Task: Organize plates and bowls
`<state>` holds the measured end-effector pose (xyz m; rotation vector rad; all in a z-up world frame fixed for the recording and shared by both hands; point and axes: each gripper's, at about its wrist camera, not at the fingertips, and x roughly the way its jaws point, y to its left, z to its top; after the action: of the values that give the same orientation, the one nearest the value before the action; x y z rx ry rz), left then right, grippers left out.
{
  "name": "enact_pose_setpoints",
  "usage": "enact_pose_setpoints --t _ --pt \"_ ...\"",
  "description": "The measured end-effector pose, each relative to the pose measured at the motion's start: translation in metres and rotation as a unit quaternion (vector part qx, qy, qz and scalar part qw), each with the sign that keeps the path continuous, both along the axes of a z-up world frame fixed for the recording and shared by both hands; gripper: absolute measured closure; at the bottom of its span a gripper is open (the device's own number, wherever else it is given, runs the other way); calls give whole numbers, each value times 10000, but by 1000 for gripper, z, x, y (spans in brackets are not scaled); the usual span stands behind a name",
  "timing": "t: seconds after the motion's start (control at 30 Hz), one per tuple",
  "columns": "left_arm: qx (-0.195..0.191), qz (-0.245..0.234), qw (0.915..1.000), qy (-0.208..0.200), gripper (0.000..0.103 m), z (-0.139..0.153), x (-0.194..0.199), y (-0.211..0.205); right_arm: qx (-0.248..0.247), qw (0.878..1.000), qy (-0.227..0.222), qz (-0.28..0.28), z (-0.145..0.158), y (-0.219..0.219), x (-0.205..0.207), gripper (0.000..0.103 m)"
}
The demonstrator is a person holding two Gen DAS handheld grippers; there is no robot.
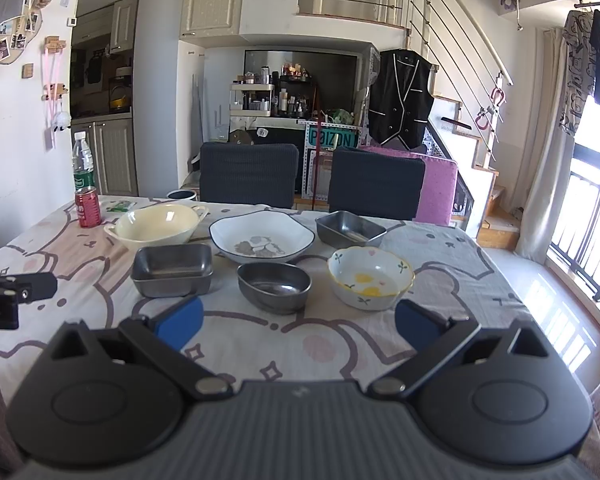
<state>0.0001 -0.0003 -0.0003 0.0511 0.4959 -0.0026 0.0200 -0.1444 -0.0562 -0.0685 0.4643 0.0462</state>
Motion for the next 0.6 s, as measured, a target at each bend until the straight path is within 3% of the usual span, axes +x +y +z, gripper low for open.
enact_pose_setpoints --t 0.6 --pt "-3 -9 10000 2 0 -5 0 -6 2 10000 21 14 -1 0 -1 0"
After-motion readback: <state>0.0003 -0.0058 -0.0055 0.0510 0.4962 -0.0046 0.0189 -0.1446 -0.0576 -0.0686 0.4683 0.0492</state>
